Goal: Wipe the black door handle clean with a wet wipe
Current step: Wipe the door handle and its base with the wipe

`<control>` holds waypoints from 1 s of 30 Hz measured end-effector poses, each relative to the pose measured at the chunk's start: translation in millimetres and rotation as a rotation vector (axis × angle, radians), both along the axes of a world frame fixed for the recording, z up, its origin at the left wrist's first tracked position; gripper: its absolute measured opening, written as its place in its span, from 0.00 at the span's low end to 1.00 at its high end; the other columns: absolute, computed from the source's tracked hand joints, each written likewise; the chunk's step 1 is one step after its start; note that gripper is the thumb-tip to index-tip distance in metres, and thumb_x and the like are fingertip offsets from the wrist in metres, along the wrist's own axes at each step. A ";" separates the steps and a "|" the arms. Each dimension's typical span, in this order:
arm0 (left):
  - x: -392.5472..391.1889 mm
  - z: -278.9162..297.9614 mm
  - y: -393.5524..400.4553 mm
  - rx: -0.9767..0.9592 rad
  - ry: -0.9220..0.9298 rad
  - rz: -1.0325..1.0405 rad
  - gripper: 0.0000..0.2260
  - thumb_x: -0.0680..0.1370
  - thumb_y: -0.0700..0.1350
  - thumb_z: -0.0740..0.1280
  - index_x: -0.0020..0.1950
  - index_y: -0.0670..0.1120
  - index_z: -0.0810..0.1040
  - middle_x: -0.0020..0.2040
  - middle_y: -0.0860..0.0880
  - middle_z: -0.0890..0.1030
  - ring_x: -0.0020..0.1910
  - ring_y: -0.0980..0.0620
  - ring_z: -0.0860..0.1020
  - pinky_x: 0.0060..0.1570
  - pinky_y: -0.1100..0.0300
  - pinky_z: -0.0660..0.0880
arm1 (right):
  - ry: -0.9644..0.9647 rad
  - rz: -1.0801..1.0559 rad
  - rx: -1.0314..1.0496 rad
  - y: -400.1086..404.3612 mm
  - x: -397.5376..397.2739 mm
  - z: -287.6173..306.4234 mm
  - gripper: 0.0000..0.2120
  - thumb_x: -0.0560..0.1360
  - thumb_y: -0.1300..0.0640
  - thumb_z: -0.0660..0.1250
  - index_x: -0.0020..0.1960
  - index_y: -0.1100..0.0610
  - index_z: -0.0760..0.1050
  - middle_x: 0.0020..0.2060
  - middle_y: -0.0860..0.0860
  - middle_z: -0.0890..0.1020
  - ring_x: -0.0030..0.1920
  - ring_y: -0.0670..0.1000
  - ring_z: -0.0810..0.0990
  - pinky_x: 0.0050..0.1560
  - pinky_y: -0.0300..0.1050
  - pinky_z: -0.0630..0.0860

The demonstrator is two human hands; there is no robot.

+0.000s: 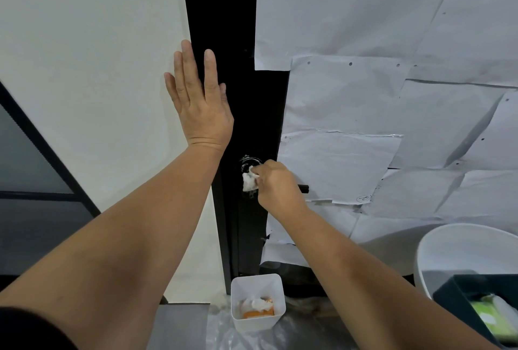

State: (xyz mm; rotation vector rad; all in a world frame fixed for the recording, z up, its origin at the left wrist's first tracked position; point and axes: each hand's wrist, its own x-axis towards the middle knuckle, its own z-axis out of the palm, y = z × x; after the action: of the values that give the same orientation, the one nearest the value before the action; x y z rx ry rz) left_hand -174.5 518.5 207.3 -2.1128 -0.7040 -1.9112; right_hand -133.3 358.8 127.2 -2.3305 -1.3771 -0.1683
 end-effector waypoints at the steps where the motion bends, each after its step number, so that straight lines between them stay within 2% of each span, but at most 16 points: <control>1: 0.2 0.1 -0.5 0.000 0.001 0.002 0.21 0.82 0.41 0.59 0.73 0.43 0.57 0.72 0.33 0.66 0.73 0.36 0.62 0.73 0.42 0.55 | -0.019 0.018 -0.031 0.5 -4.0 -3.1 0.16 0.68 0.72 0.62 0.52 0.60 0.79 0.46 0.56 0.78 0.47 0.56 0.74 0.44 0.44 0.74; 4: 0.4 -0.4 0.2 -0.001 -0.002 0.001 0.21 0.82 0.41 0.59 0.73 0.44 0.57 0.72 0.33 0.66 0.73 0.37 0.63 0.73 0.42 0.55 | -0.048 0.082 -0.038 -5.9 -9.2 -9.3 0.19 0.63 0.75 0.63 0.50 0.61 0.80 0.42 0.56 0.78 0.43 0.56 0.73 0.37 0.42 0.69; 6: 0.3 -0.4 0.7 -0.003 -0.004 0.001 0.21 0.82 0.41 0.59 0.73 0.44 0.57 0.72 0.33 0.66 0.73 0.37 0.62 0.73 0.42 0.56 | -0.071 0.138 -0.026 -14.0 -10.7 2.4 0.19 0.56 0.75 0.64 0.40 0.60 0.82 0.33 0.55 0.78 0.37 0.54 0.75 0.32 0.42 0.74; 7: 0.1 -0.2 0.7 -0.004 -0.003 0.003 0.21 0.82 0.41 0.59 0.73 0.44 0.57 0.72 0.33 0.66 0.73 0.37 0.62 0.73 0.42 0.56 | -0.143 0.166 -0.010 -15.4 -8.8 9.3 0.18 0.53 0.74 0.64 0.36 0.58 0.82 0.29 0.53 0.77 0.34 0.53 0.76 0.32 0.41 0.75; 8: 0.0 0.1 0.8 -0.005 -0.003 0.004 0.21 0.82 0.41 0.59 0.73 0.44 0.57 0.72 0.33 0.66 0.73 0.37 0.62 0.73 0.42 0.55 | -0.147 0.178 -0.049 -15.6 -3.9 11.4 0.17 0.54 0.74 0.64 0.36 0.59 0.82 0.30 0.53 0.77 0.35 0.53 0.77 0.36 0.42 0.76; 10: -0.1 0.0 0.8 -0.004 -0.002 0.001 0.21 0.82 0.41 0.59 0.73 0.44 0.57 0.72 0.33 0.66 0.73 0.37 0.62 0.73 0.42 0.55 | -0.104 0.131 -0.105 -4.0 4.7 16.9 0.15 0.65 0.73 0.62 0.46 0.61 0.82 0.41 0.56 0.79 0.48 0.56 0.77 0.47 0.43 0.74; 13: 0.1 -0.8 0.3 -0.008 0.002 -0.005 0.21 0.82 0.41 0.59 0.73 0.44 0.57 0.72 0.33 0.66 0.73 0.37 0.61 0.73 0.43 0.54 | -0.061 0.100 -0.216 5.3 -4.0 12.3 0.18 0.72 0.69 0.61 0.59 0.60 0.77 0.53 0.55 0.77 0.55 0.56 0.74 0.49 0.43 0.72; 15: -0.1 -0.5 0.6 -0.008 0.004 -0.003 0.21 0.82 0.41 0.59 0.73 0.44 0.57 0.72 0.33 0.66 0.73 0.37 0.61 0.73 0.43 0.54 | -0.064 0.109 -0.116 2.1 -11.1 -0.3 0.22 0.69 0.73 0.61 0.62 0.62 0.76 0.55 0.56 0.77 0.54 0.57 0.74 0.46 0.47 0.75; 17: -0.4 0.0 0.5 -0.008 0.001 -0.003 0.21 0.82 0.41 0.59 0.73 0.44 0.57 0.72 0.33 0.66 0.73 0.37 0.61 0.73 0.43 0.54 | -0.076 0.153 -0.076 -2.7 -12.1 -7.4 0.22 0.67 0.74 0.61 0.59 0.63 0.78 0.51 0.56 0.78 0.51 0.58 0.74 0.41 0.46 0.75; 20: -0.6 0.2 0.3 -0.002 -0.004 -0.006 0.21 0.82 0.41 0.59 0.73 0.43 0.57 0.72 0.33 0.66 0.73 0.38 0.61 0.73 0.42 0.54 | -0.073 0.184 -0.026 -3.0 -5.1 1.1 0.15 0.63 0.74 0.69 0.44 0.60 0.84 0.38 0.55 0.81 0.41 0.55 0.78 0.39 0.42 0.76; 21: -0.5 0.5 0.8 -0.001 -0.003 -0.007 0.21 0.82 0.41 0.60 0.73 0.43 0.57 0.72 0.33 0.66 0.73 0.37 0.61 0.73 0.42 0.54 | -0.048 0.162 -0.012 -0.7 -1.7 6.7 0.13 0.65 0.72 0.69 0.45 0.59 0.84 0.40 0.55 0.81 0.43 0.54 0.79 0.42 0.43 0.77; 23: -0.8 0.5 1.3 0.001 -0.004 -0.011 0.21 0.82 0.41 0.59 0.73 0.43 0.57 0.72 0.33 0.66 0.73 0.37 0.61 0.73 0.42 0.54 | -0.017 0.068 -0.007 1.3 3.5 10.8 0.17 0.71 0.70 0.64 0.57 0.59 0.80 0.52 0.55 0.79 0.53 0.55 0.77 0.53 0.45 0.76; 24: -0.9 0.1 1.2 0.001 -0.004 -0.009 0.21 0.82 0.41 0.59 0.73 0.43 0.57 0.72 0.33 0.66 0.73 0.37 0.62 0.73 0.42 0.54 | -0.021 0.062 -0.064 1.7 3.3 10.3 0.20 0.72 0.70 0.63 0.62 0.59 0.76 0.56 0.56 0.77 0.56 0.56 0.75 0.55 0.47 0.75; 26: -0.7 0.1 1.0 0.000 -0.001 -0.009 0.20 0.82 0.41 0.59 0.73 0.44 0.57 0.72 0.33 0.66 0.73 0.37 0.62 0.73 0.42 0.54 | -0.098 0.132 -0.096 -0.2 -2.9 5.8 0.23 0.68 0.73 0.63 0.61 0.61 0.76 0.55 0.57 0.78 0.52 0.59 0.75 0.50 0.50 0.77; 28: -0.4 0.4 0.9 -0.001 -0.002 -0.006 0.20 0.82 0.41 0.59 0.73 0.44 0.57 0.72 0.33 0.66 0.73 0.37 0.62 0.73 0.42 0.55 | -0.090 0.109 -0.045 -3.5 -9.3 -3.3 0.21 0.63 0.75 0.66 0.53 0.62 0.81 0.45 0.56 0.79 0.43 0.57 0.74 0.39 0.46 0.75; 30: -0.8 0.2 0.7 -0.003 -0.005 -0.005 0.21 0.82 0.40 0.59 0.73 0.44 0.57 0.72 0.33 0.66 0.73 0.37 0.61 0.73 0.42 0.55 | -0.080 0.136 -0.052 -7.4 -15.0 -6.6 0.18 0.62 0.75 0.65 0.49 0.63 0.82 0.41 0.55 0.77 0.42 0.55 0.73 0.37 0.42 0.72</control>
State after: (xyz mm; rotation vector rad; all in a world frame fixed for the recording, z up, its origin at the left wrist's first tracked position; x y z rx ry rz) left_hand -175.3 519.1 207.4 -2.1142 -0.7031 -1.9203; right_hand -148.2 351.5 120.6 -2.2846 -1.5908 -0.1886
